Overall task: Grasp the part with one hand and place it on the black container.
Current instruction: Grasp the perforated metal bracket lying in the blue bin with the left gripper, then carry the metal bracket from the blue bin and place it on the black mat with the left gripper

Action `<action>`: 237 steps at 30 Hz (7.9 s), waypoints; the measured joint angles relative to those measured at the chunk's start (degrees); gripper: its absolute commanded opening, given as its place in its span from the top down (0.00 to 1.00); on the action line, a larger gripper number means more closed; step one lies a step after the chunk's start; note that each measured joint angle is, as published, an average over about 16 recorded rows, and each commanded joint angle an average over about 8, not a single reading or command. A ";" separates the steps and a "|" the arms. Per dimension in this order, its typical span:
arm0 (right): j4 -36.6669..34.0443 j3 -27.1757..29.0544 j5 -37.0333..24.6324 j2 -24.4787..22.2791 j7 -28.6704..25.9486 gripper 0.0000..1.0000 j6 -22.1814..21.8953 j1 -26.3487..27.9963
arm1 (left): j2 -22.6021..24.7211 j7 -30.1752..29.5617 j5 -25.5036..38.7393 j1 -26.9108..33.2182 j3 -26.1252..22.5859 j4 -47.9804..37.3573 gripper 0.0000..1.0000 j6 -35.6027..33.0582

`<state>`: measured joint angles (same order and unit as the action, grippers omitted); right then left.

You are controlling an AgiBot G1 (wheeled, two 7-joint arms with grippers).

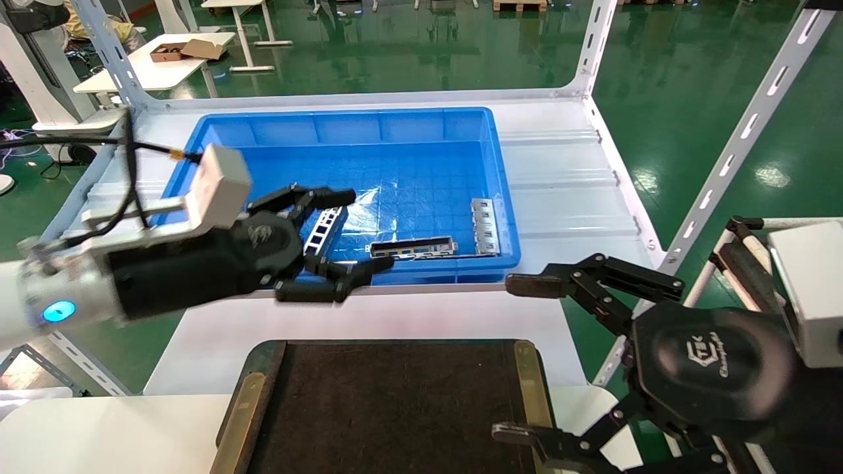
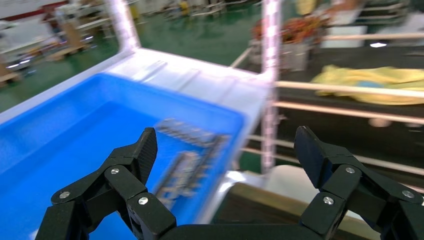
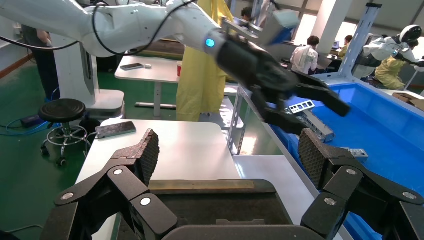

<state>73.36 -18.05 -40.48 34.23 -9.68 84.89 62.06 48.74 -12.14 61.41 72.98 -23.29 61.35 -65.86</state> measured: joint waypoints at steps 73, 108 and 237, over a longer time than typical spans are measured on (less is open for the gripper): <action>0.00 -0.15 0.10 -0.06 0.08 1.00 -0.06 0.04 | 19.48 12.80 12.55 16.04 -4.45 -49.49 1.00 16.41; 0.00 -0.22 0.15 -0.09 0.11 1.00 -0.09 0.05 | 20.61 15.54 10.79 17.67 -3.24 -53.25 1.00 14.51; 0.00 -0.47 0.32 -0.19 0.23 0.00 -0.19 0.11 | 29.04 -46.70 9.32 -19.65 -40.52 -20.31 0.00 77.57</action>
<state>73.36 -18.51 -40.17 34.04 -9.45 84.70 62.17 77.77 -58.84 70.74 53.32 -63.81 41.03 11.71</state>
